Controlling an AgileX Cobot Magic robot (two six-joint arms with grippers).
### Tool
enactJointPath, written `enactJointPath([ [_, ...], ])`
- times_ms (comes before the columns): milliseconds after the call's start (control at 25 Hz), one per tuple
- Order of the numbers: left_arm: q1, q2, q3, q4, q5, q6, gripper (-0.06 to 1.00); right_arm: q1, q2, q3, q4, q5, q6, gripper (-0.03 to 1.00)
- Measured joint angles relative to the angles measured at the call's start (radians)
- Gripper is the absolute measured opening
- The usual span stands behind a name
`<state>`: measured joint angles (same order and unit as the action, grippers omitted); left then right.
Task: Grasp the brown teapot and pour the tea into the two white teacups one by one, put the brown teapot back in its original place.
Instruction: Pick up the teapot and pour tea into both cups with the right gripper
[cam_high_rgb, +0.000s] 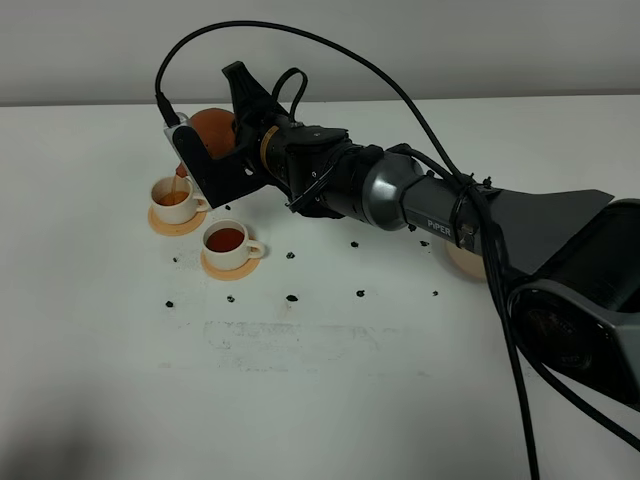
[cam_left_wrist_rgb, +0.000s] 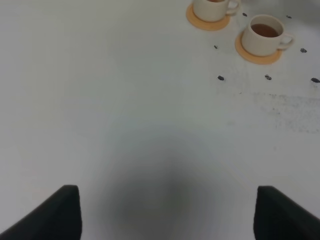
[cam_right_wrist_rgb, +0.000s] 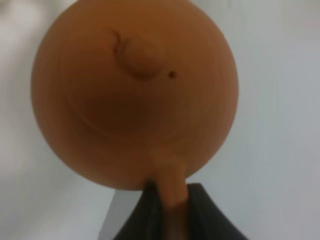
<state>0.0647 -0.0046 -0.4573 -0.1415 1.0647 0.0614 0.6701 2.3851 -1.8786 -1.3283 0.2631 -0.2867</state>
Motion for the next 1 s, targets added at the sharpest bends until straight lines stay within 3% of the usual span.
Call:
enactJointPath([
  [1000,0.000,0.000,0.000,0.000,0.000,-0.002,0.67,0.000,0.000,0.000,-0.107,-0.002,0.004,0.09],
])
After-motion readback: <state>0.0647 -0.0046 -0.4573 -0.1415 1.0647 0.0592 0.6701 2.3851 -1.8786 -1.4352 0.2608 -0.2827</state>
